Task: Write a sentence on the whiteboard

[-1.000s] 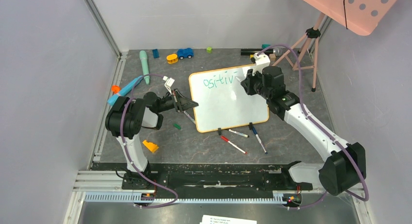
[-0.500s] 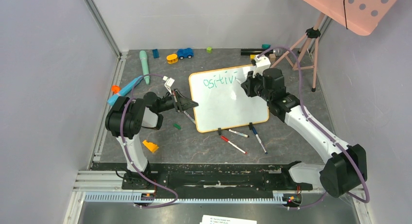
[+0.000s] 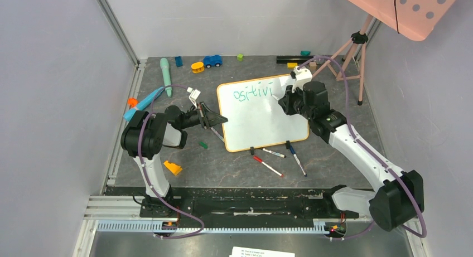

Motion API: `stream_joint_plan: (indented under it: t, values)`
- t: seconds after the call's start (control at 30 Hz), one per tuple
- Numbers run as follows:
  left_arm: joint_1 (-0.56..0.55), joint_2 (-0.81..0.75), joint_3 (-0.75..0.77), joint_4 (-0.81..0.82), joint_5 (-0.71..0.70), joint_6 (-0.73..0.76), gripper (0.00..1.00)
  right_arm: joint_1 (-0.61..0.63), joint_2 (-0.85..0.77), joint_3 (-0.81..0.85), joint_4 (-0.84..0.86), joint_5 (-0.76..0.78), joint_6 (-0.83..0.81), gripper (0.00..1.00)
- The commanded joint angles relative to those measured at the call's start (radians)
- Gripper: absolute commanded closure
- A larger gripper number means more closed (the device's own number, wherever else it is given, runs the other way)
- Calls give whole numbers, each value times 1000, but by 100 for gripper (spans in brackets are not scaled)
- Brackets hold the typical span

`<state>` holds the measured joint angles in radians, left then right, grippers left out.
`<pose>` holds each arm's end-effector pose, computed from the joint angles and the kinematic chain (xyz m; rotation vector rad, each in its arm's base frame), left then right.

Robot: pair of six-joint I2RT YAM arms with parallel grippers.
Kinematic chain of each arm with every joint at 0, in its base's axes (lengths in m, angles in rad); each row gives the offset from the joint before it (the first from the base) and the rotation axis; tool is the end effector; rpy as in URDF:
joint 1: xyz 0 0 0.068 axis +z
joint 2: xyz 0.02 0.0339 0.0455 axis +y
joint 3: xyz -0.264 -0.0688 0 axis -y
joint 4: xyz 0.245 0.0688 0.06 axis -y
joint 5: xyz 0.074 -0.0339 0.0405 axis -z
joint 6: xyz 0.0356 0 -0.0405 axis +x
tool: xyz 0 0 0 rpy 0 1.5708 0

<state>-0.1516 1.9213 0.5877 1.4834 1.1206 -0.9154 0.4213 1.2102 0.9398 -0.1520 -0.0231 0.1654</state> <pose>0.3066 -0.0793 0.1508 0.4295 1.6952 -1.5985 0.2542 0.1148 0.3080 -0.2721 1.9970 0.3993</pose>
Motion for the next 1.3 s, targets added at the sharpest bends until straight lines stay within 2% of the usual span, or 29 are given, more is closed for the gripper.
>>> stream_joint_plan:
  t: [0.0, 0.7, 1.27]
  values:
    - [3, -12, -1, 74, 18, 23, 98, -4, -30, 99, -16, 0, 6, 100]
    - [3, -1, 16, 74, 31, 13, 98, -55, -10, 140, -52, 61, -71, 100]
    - [3, -4, 13, 75, 32, 17, 98, -73, 38, 153, -4, -59, -65, 100]
